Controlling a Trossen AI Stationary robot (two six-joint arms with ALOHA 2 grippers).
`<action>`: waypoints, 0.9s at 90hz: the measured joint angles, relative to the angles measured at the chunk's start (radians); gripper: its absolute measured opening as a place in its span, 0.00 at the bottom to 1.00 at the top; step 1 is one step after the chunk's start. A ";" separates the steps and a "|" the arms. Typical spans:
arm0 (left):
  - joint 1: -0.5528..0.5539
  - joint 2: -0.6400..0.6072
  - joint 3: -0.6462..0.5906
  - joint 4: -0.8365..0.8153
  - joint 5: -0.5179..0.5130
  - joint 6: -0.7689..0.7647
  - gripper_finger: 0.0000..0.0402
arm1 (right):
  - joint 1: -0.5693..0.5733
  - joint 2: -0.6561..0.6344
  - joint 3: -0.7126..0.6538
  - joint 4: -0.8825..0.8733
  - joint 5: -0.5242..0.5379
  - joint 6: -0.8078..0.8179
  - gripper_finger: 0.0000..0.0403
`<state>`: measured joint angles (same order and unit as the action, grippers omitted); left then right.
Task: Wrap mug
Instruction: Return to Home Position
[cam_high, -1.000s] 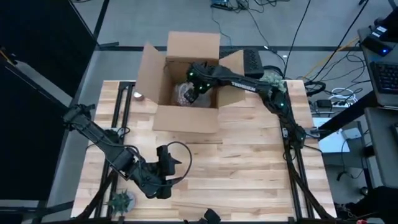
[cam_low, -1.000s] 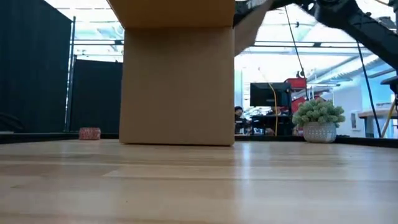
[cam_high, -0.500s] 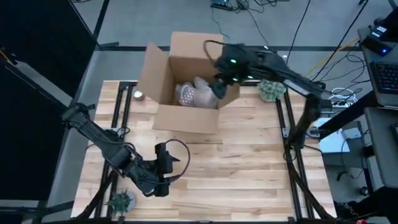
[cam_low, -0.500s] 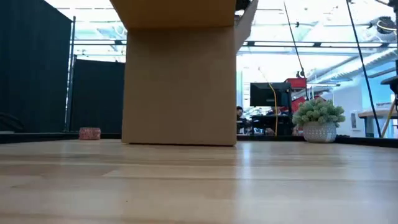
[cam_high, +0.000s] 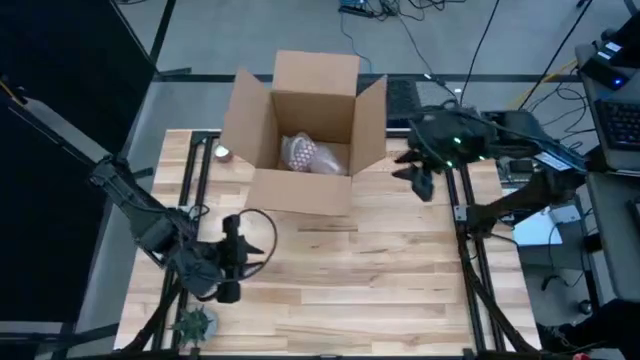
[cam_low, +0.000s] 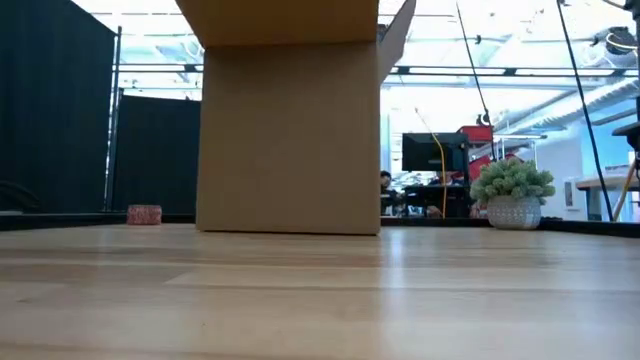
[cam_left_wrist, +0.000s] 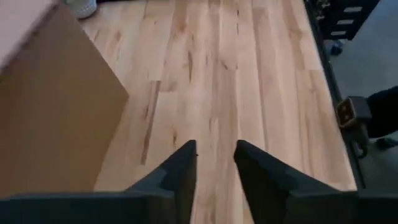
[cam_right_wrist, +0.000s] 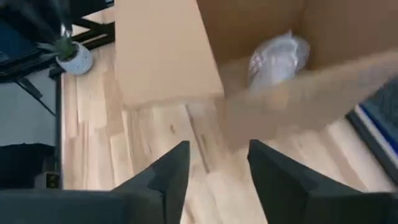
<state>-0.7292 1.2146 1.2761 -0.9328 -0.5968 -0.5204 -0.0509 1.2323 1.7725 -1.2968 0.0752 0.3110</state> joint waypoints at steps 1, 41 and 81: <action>-0.003 -0.010 -0.008 0.000 -0.003 -0.004 0.14 | 0.004 -0.016 -0.022 0.009 0.005 0.005 0.32; -0.032 -0.504 -0.564 0.423 0.042 -0.010 0.00 | 0.073 -0.617 -0.891 0.607 -0.047 0.044 0.02; 0.054 -0.721 -0.865 0.734 0.082 0.129 0.00 | 0.073 -0.822 -1.323 0.945 -0.082 -0.012 0.00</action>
<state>-0.6753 0.4940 0.4107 -0.1986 -0.5153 -0.3914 0.0219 0.4105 0.4498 -0.3516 -0.0067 0.2989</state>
